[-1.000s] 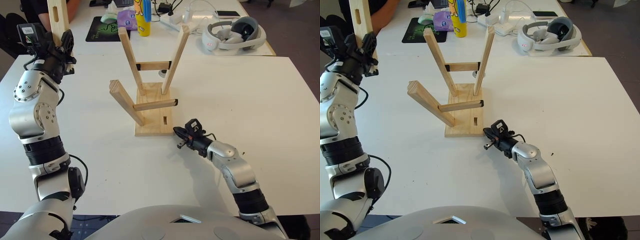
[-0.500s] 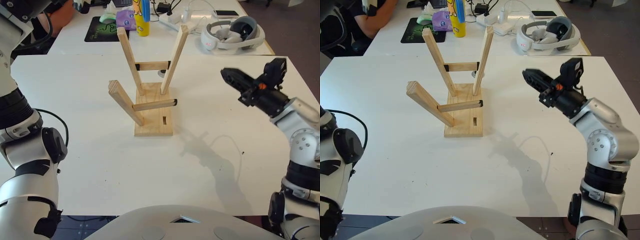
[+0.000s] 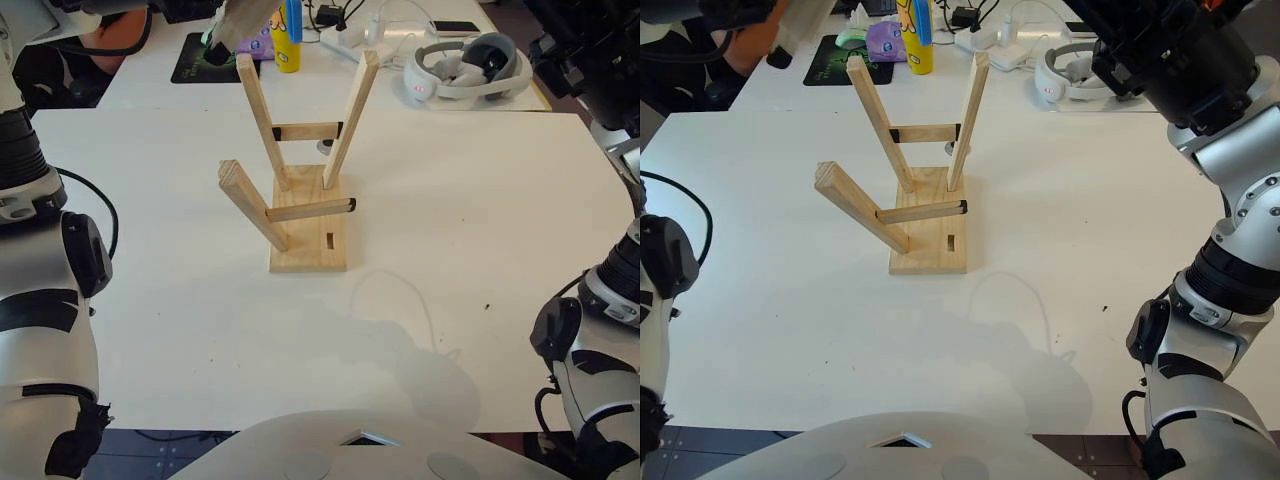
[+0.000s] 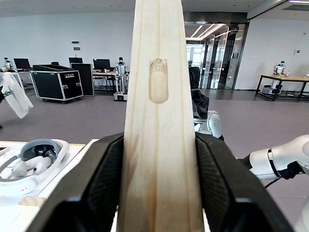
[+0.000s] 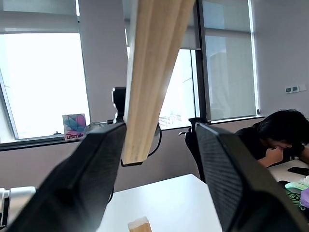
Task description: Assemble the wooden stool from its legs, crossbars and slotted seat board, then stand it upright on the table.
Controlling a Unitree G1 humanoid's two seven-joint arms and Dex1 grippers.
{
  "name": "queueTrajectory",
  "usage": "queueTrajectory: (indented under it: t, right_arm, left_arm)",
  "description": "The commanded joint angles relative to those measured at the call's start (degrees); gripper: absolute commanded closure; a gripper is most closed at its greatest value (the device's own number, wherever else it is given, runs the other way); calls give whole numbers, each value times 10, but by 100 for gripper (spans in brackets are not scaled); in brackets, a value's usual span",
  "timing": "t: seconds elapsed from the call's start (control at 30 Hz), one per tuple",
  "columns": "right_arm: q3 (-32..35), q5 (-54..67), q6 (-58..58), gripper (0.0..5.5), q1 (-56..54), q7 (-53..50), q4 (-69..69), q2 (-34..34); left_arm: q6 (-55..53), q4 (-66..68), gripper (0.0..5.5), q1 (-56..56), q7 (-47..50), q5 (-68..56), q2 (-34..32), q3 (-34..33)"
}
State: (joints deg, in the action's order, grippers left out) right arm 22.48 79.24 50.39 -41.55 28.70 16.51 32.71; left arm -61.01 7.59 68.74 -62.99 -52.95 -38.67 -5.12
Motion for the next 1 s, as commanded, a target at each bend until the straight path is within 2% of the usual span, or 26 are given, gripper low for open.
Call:
queueTrajectory:
  t: [0.03, 0.37, 0.6, 0.73, 1.0]
  right_arm:
    - [-3, 37, -3, 234, -16, -17, 1, -4]
    - [-47, 20, 13, 234, -26, 38, -52, 8]
    - [-81, 26, 28, 234, 34, 32, 28, 1]
    - [-70, 31, 31, 234, 74, 51, 42, 20]
    - [-73, 17, 19, 234, 51, 51, 5, 19]
  left_arm:
    - [-15, -9, 343, -7, -28, 5, -12, 17]
    - [-14, -48, 343, -64, -53, 20, -10, 44]
    - [-18, -67, 343, -84, -30, 9, 6, 27]
    - [-25, -68, 343, -79, -25, 1, 7, 20]
    - [-37, -97, 343, -98, -18, -9, 14, 28]
